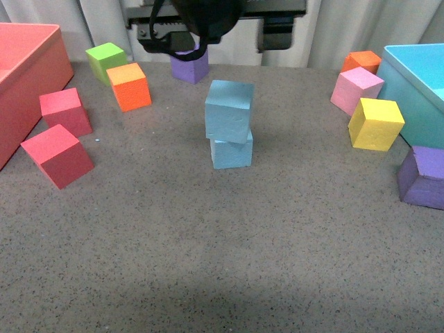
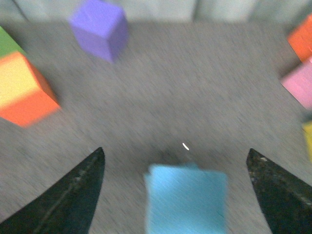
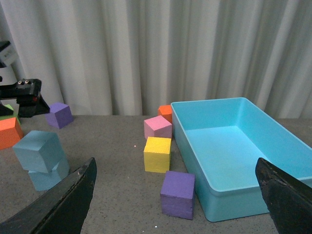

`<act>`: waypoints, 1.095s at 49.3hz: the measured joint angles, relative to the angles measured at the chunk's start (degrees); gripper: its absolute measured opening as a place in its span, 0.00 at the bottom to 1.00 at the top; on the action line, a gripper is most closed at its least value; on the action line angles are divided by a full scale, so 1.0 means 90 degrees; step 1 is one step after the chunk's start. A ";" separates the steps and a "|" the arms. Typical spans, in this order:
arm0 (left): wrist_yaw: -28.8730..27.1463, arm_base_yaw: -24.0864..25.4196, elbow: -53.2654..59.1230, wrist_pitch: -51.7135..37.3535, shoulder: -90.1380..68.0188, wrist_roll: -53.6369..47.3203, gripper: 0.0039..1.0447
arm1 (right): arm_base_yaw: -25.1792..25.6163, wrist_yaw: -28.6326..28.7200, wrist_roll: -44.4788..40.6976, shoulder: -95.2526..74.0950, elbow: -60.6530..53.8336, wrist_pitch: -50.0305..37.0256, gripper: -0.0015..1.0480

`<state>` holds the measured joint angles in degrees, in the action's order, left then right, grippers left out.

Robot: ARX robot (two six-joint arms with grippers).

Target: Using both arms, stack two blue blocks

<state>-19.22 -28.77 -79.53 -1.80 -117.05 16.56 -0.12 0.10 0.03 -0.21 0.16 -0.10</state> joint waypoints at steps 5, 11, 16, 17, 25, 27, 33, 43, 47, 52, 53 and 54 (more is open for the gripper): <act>-0.0520 0.0194 0.1727 -0.2696 0.0442 -0.0886 0.69 | 0.0000 -0.0005 0.0000 0.0000 0.0000 0.0002 0.91; -0.0374 0.0576 0.3429 -0.5605 0.1093 -0.1445 0.51 | 0.0000 -0.0022 0.0000 0.0000 0.0000 0.0002 0.91; -0.0131 0.0874 0.4306 -0.6543 0.1829 -0.1603 0.38 | 0.0000 -0.0019 0.0000 0.0000 0.0000 0.0002 0.91; -0.0080 0.0945 0.4495 -0.6645 0.2004 -0.1632 0.34 | 0.0000 -0.0017 0.0000 0.0000 0.0000 0.0002 0.91; 0.0296 0.1384 0.5700 -0.6880 0.2810 -0.1705 0.10 | 0.0000 0.0000 0.0000 0.0000 0.0000 0.0002 0.91; 0.0384 0.1455 0.5926 -0.7060 0.2854 -0.1717 0.05 | 0.0000 -0.0002 0.0000 0.0000 0.0000 0.0002 0.91; 0.0695 0.1673 0.6637 -0.7249 0.3206 -0.1751 0.03 | 0.0000 -0.0005 0.0000 0.0000 0.0000 0.0002 0.91; 0.1105 0.2159 0.7550 -0.6999 0.4461 -0.1783 0.03 | 0.0000 0.0000 0.0000 0.0000 0.0000 0.0002 0.91; 0.1219 0.2290 0.7796 -0.6807 0.4862 -0.1785 0.03 | 0.0000 0.0000 0.0000 0.0000 0.0000 0.0002 0.91; 0.1360 0.2404 0.8012 -0.6557 0.5328 -0.1785 0.03 | 0.0000 -0.0005 0.0000 0.0000 0.0000 0.0002 0.91; 0.1377 0.2412 0.8034 -0.6528 0.5382 -0.1785 0.03 | 0.0000 -0.0002 0.0000 0.0000 0.0000 0.0002 0.91; 0.1392 0.2436 0.8077 -0.6465 0.5493 -0.1785 0.03 | 0.0000 -0.0005 0.0000 0.0000 0.0000 0.0002 0.91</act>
<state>-6.70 -6.85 -6.83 -59.99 -67.61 0.49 -0.12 0.05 0.03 -0.21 0.16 -0.08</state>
